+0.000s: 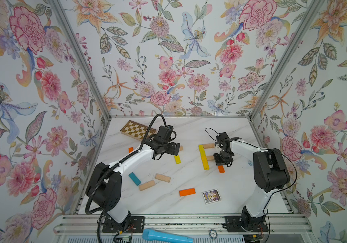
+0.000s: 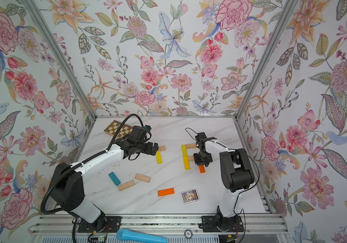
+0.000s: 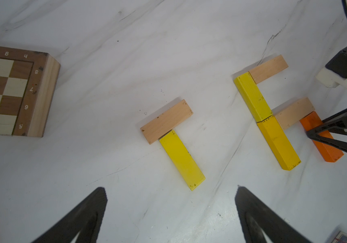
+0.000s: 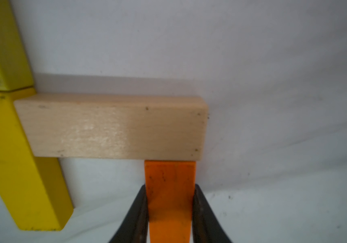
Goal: Assemble the number 6 with building blocks
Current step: Assemble the building block at the center of the board.
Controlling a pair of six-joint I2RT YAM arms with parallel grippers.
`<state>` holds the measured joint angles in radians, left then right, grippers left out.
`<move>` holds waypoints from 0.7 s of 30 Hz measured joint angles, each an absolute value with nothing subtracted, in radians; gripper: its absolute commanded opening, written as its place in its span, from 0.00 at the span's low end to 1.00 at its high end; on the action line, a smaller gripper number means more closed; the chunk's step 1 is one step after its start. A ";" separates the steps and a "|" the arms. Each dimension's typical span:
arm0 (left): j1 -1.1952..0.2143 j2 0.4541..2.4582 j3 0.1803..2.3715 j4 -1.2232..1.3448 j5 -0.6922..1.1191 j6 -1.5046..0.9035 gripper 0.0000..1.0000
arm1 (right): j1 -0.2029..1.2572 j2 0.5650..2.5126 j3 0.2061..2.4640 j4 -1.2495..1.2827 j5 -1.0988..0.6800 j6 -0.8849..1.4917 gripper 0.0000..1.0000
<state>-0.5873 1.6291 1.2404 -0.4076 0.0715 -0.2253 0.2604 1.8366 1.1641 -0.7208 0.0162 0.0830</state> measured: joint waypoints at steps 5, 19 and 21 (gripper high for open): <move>-0.587 1.629 1.240 -0.408 0.072 -0.225 0.99 | 0.260 1.837 1.164 -0.721 0.016 0.085 0.31; -0.587 1.629 1.240 -0.407 0.072 -0.225 0.99 | 0.260 1.842 1.171 -0.728 0.016 0.087 0.31; -0.587 1.629 1.240 -0.407 0.072 -0.225 0.99 | 0.260 1.843 1.172 -0.729 0.016 0.088 0.32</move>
